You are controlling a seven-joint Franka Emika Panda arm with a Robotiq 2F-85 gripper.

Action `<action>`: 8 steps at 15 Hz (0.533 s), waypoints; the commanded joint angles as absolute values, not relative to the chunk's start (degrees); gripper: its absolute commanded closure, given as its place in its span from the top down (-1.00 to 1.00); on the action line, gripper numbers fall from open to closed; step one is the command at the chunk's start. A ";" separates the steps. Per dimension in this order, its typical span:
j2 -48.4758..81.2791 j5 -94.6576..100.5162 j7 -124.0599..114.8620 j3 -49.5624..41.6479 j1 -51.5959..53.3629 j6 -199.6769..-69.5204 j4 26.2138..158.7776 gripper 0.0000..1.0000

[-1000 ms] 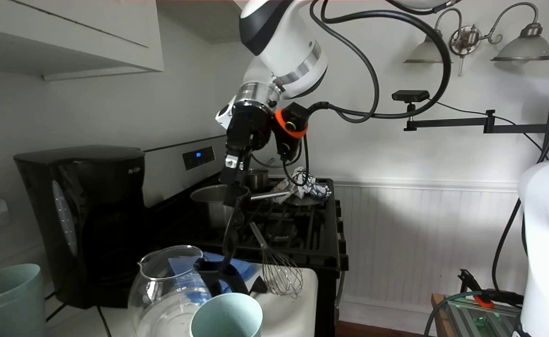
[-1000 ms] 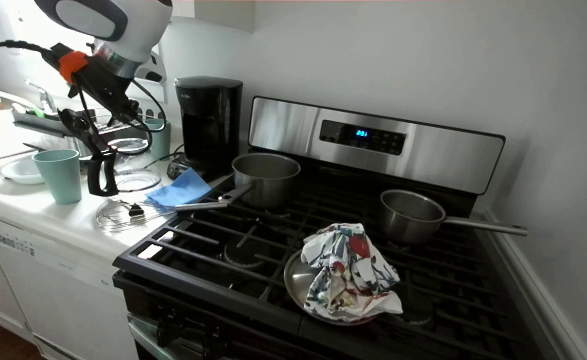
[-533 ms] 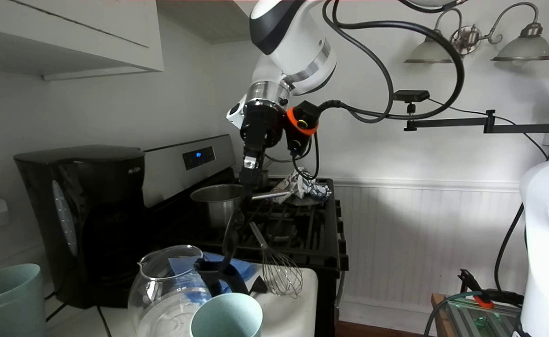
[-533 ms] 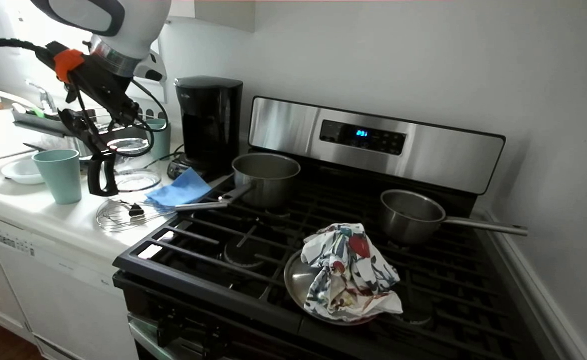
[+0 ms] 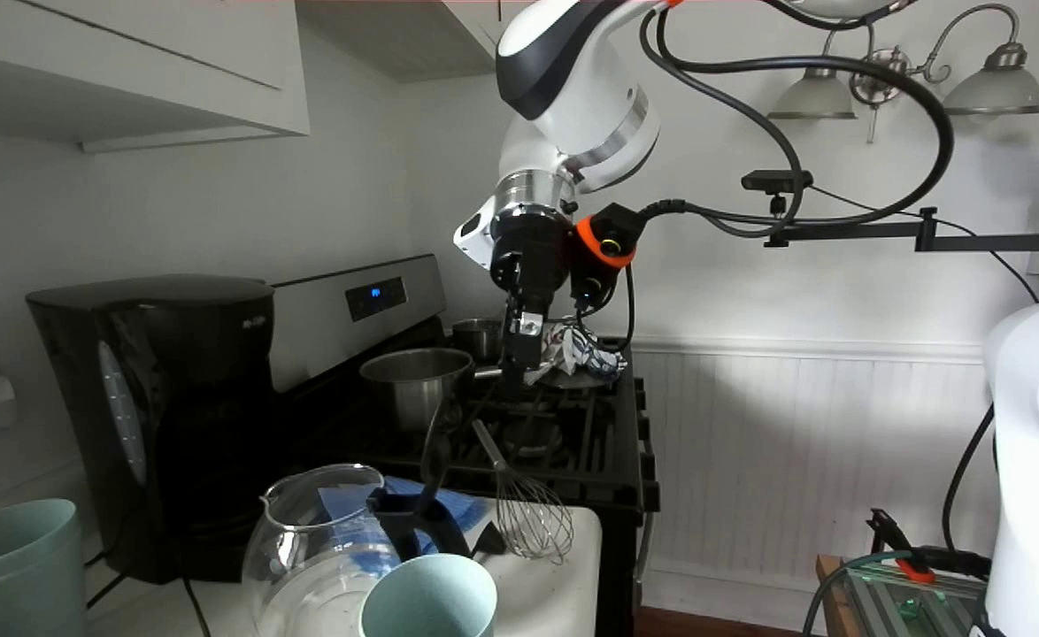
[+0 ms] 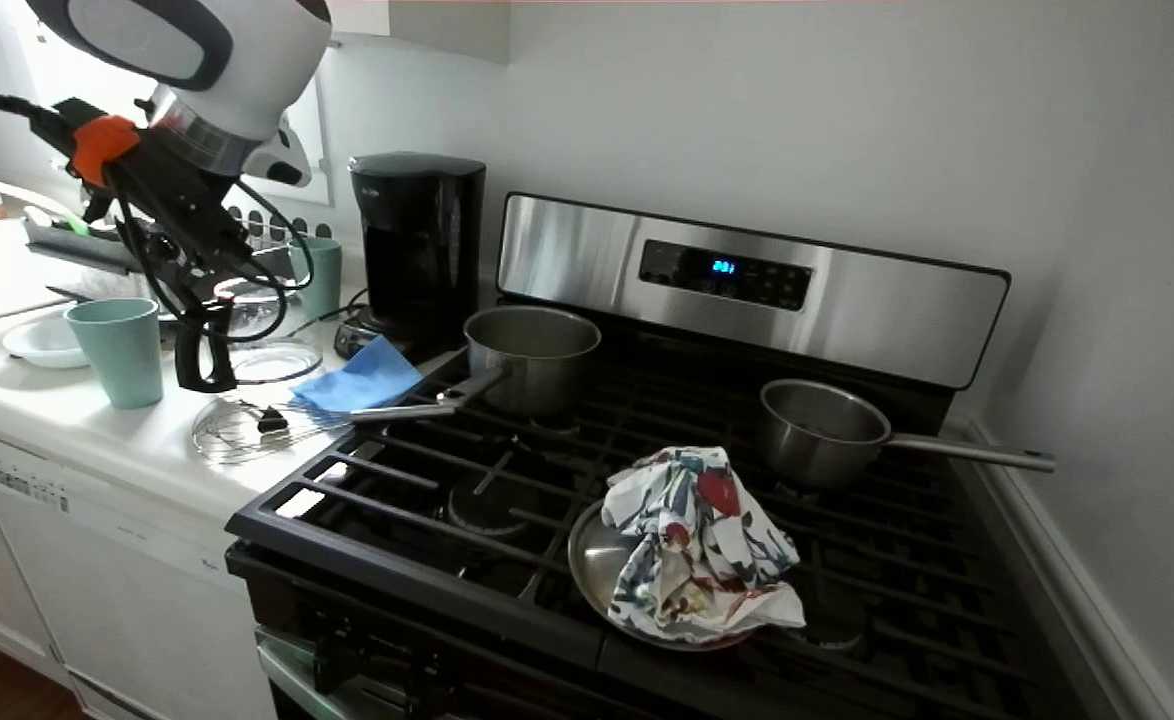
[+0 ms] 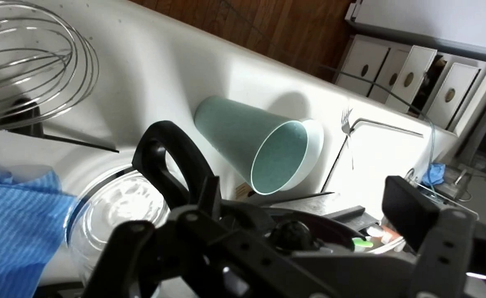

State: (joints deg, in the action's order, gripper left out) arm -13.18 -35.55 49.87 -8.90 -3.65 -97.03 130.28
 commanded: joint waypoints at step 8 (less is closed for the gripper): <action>-14.94 -38.82 45.20 -5.94 -1.82 -99.98 138.40 1.00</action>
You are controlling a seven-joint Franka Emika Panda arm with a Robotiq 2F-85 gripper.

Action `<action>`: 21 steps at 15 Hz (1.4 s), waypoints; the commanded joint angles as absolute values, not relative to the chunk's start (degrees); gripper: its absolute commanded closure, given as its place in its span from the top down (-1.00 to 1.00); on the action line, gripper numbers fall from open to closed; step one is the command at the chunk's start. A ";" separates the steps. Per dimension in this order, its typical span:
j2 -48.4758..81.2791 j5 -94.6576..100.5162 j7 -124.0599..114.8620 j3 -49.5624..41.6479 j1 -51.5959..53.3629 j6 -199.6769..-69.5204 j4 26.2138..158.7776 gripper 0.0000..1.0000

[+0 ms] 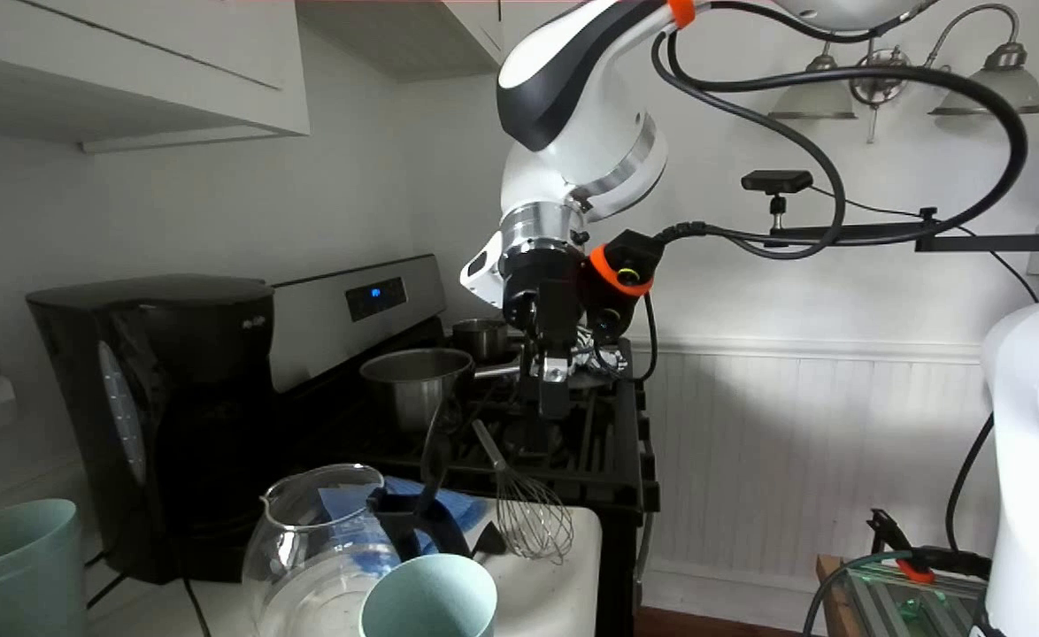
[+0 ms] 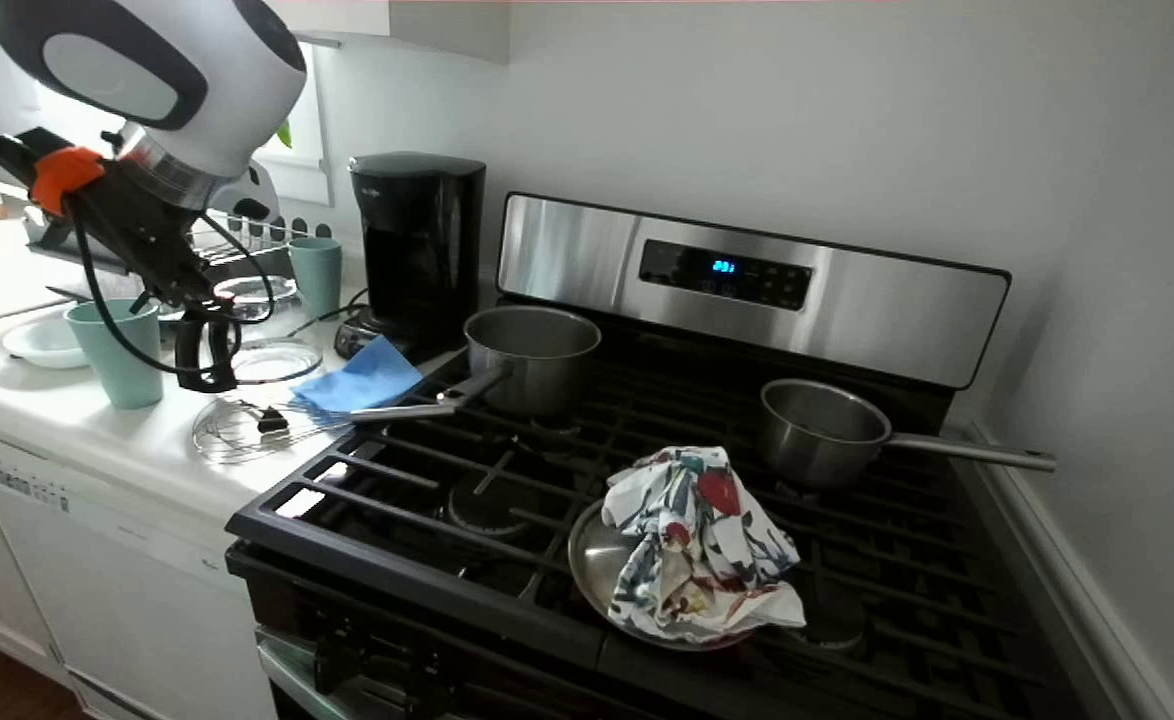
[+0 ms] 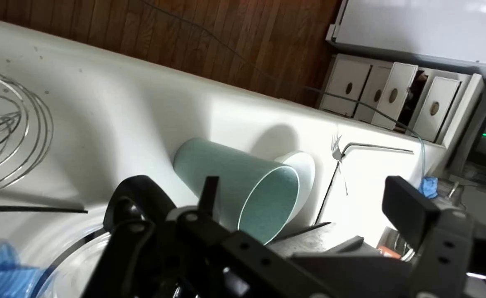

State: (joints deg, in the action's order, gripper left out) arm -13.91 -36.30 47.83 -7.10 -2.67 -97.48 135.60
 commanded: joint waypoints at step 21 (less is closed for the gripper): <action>-9.06 -58.55 34.90 0.77 2.94 -126.03 146.01 1.00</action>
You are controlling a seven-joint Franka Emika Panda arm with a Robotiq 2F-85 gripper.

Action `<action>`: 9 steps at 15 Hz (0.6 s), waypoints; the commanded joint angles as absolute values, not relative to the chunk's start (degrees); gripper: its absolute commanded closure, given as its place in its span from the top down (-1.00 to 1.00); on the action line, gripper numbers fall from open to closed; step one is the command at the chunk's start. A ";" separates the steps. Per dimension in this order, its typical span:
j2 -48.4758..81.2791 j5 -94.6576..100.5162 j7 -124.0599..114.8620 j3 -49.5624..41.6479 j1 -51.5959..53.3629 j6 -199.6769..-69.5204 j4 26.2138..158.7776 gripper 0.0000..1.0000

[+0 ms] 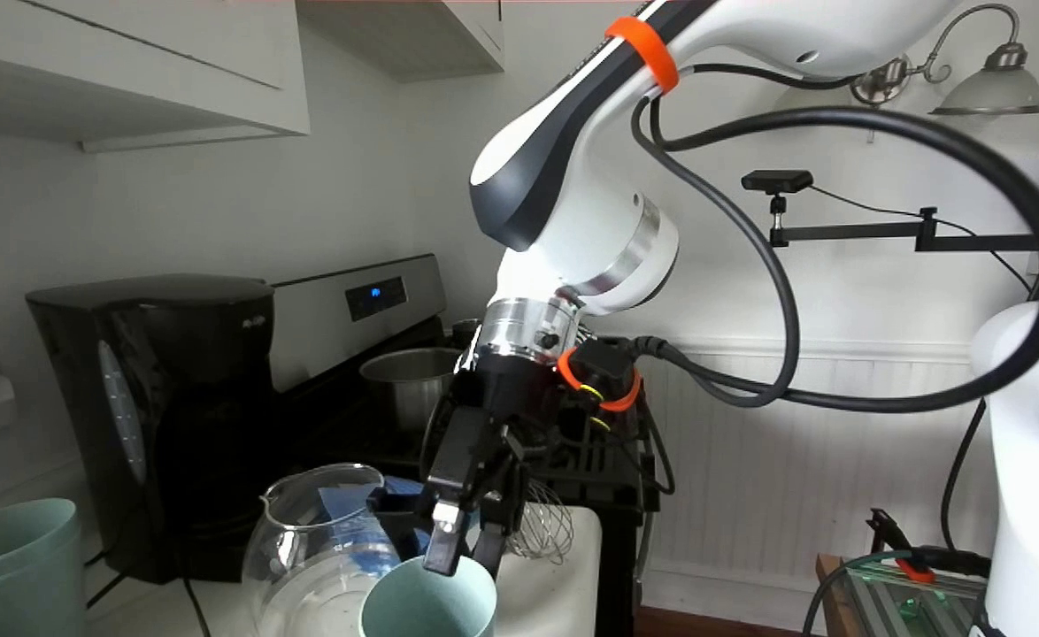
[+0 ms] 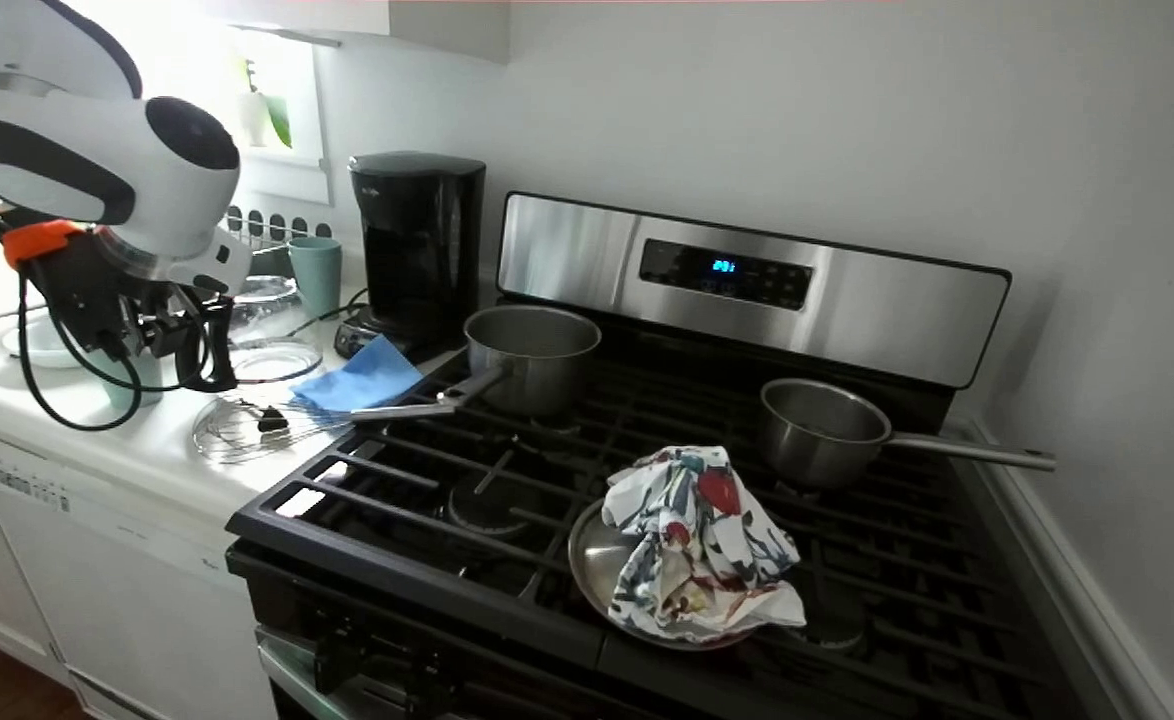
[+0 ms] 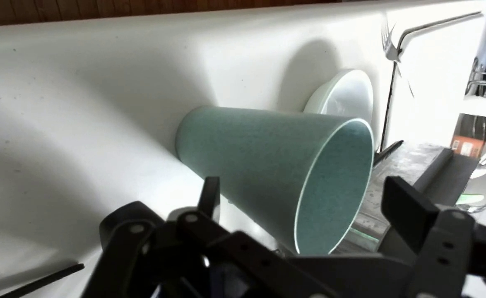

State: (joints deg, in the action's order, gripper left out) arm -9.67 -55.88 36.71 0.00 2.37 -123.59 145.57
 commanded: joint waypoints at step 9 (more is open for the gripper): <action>-6.68 -57.17 33.62 0.90 2.54 -126.64 145.19 -0.33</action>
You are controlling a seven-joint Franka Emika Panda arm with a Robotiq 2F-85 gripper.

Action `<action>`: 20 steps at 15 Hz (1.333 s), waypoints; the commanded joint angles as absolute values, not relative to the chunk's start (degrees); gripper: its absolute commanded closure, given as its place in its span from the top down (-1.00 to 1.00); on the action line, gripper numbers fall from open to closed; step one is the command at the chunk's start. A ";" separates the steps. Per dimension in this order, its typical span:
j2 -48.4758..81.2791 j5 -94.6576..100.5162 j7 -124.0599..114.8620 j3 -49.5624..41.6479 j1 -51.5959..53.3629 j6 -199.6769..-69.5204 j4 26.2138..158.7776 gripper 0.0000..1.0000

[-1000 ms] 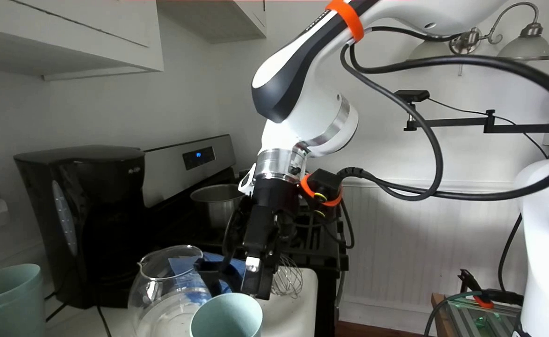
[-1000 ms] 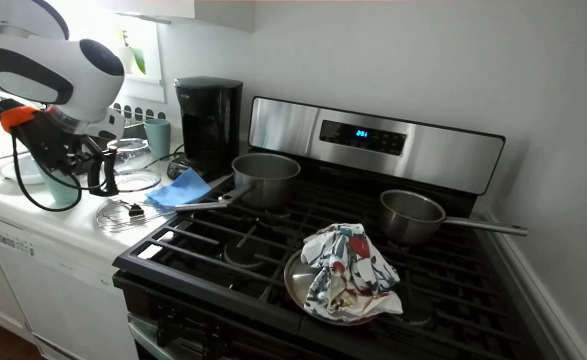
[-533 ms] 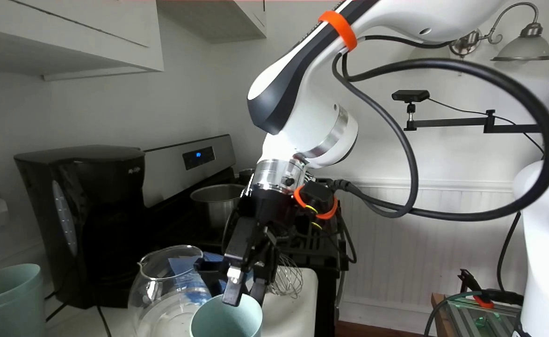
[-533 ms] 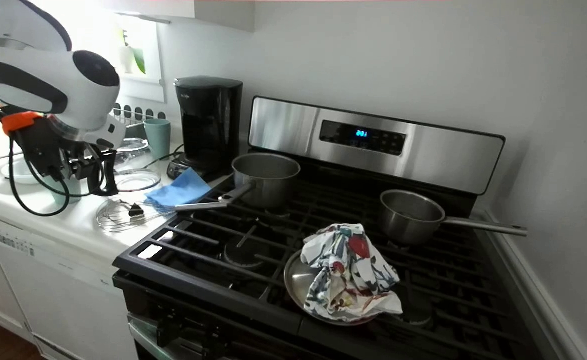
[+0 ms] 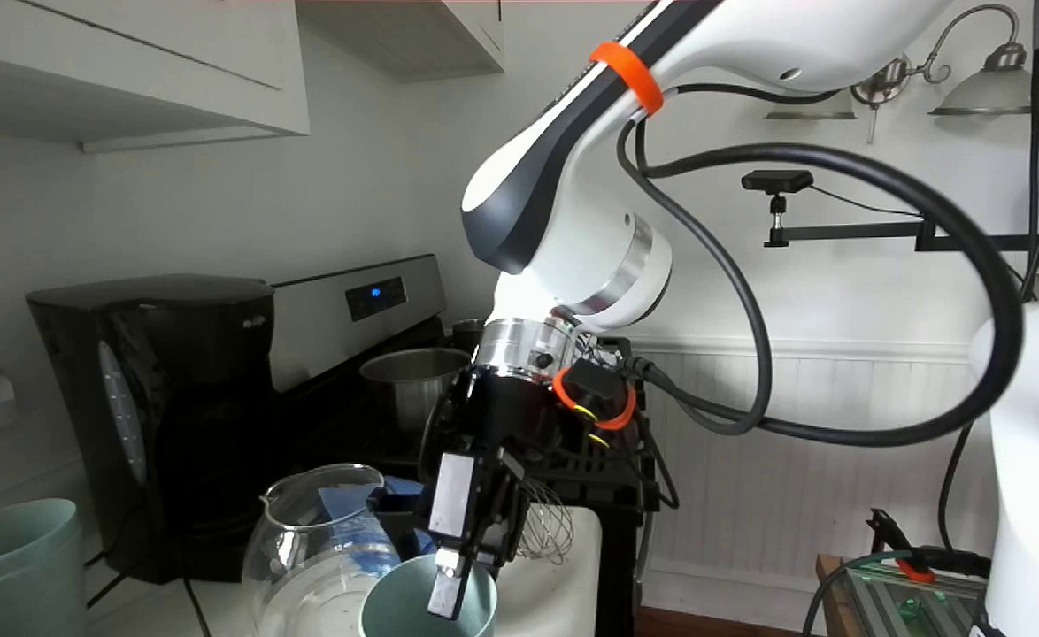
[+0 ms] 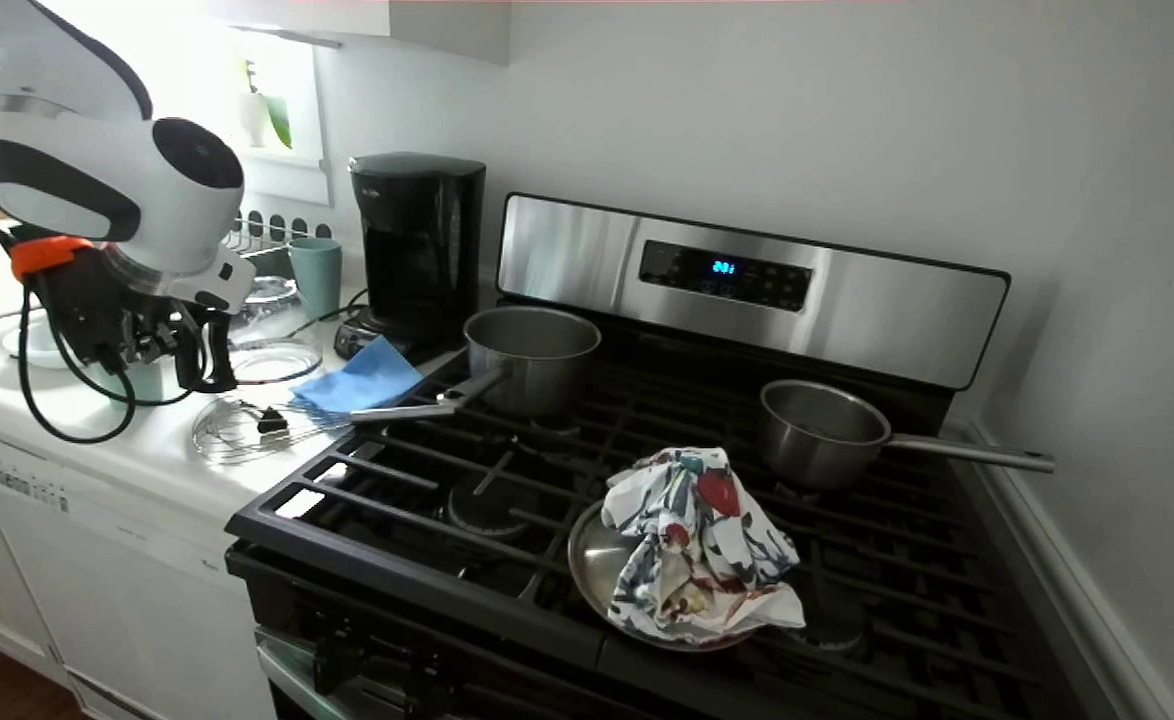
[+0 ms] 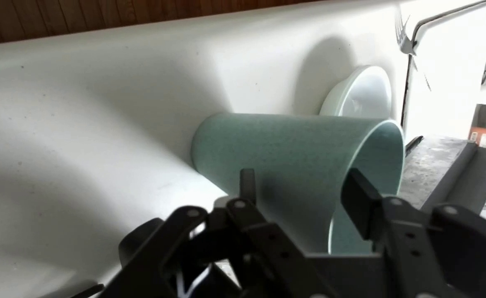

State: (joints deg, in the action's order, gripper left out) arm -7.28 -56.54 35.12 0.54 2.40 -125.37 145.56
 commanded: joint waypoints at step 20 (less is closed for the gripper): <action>-14.61 -31.78 27.70 -0.43 1.63 -121.81 145.93 -0.98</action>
State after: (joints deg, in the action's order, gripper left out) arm -10.27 -38.56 29.62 0.22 1.96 -126.13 145.47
